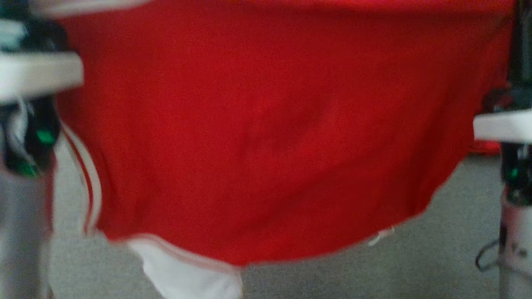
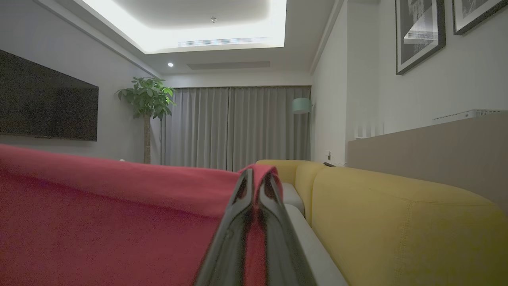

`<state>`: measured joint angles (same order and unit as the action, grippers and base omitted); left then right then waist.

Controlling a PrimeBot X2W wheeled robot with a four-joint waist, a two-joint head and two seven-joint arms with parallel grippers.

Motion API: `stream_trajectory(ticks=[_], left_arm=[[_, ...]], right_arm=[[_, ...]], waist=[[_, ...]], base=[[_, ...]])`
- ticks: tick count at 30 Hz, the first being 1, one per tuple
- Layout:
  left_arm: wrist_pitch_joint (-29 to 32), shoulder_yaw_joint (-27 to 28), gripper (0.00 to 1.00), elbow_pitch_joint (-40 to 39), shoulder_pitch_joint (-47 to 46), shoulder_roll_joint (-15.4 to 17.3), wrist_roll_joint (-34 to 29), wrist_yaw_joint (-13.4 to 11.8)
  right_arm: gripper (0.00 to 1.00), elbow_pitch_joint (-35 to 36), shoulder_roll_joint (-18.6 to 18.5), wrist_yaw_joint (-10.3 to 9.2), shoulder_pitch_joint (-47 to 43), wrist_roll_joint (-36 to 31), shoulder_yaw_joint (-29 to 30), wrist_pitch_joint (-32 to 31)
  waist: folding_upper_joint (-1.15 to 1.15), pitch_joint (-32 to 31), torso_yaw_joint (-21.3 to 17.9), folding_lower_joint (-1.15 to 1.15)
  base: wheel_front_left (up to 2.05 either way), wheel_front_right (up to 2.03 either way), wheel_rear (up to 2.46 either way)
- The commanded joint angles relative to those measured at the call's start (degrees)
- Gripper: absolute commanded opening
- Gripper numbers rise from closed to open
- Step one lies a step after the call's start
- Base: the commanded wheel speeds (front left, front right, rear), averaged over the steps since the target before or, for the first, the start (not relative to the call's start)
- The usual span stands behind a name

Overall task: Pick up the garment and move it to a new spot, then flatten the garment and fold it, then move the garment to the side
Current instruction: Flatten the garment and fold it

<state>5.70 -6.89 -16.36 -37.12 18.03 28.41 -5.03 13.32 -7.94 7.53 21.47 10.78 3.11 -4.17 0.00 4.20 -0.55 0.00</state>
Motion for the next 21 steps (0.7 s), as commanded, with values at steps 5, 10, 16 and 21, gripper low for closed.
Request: stream_trajectory(ticks=[5, 10, 16, 21], left_arm=[[3.0, 1.1, 0.00, 14.8, -21.0, 5.8, -0.6, 4.3], [-0.8, -1.8, 0.00, 32.7, -38.2, 6.9, -5.1, 7.2], [-9.4, -2.1, 0.00, 47.3, -52.1, 5.9, -8.6, 5.9], [-17.8, -2.5, 0.00, 56.8, -58.5, 3.7, -9.2, 6.7]], right_arm=[[0.00, -7.7, -0.9, -0.04, 19.2, 2.3, -2.8, -4.4], [0.00, -23.9, -3.7, -0.04, 37.8, 1.2, -7.6, -3.1], [0.00, -40.2, -4.2, -0.04, 54.1, -1.5, -10.5, 4.0], [0.00, -51.8, -3.2, -0.04, 62.3, -4.8, -10.3, 13.7]], waist=[[0.00, 12.4, -0.8, 0.00], [0.00, 19.5, -0.9, 0.00], [0.00, 22.6, -0.1, 0.00], [0.00, 22.7, 1.2, 0.00]], base=[[0.00, 0.00, 0.00], [0.00, 0.00, 0.00], [0.00, 0.00, 0.00], [0.00, 0.00, 0.00]])
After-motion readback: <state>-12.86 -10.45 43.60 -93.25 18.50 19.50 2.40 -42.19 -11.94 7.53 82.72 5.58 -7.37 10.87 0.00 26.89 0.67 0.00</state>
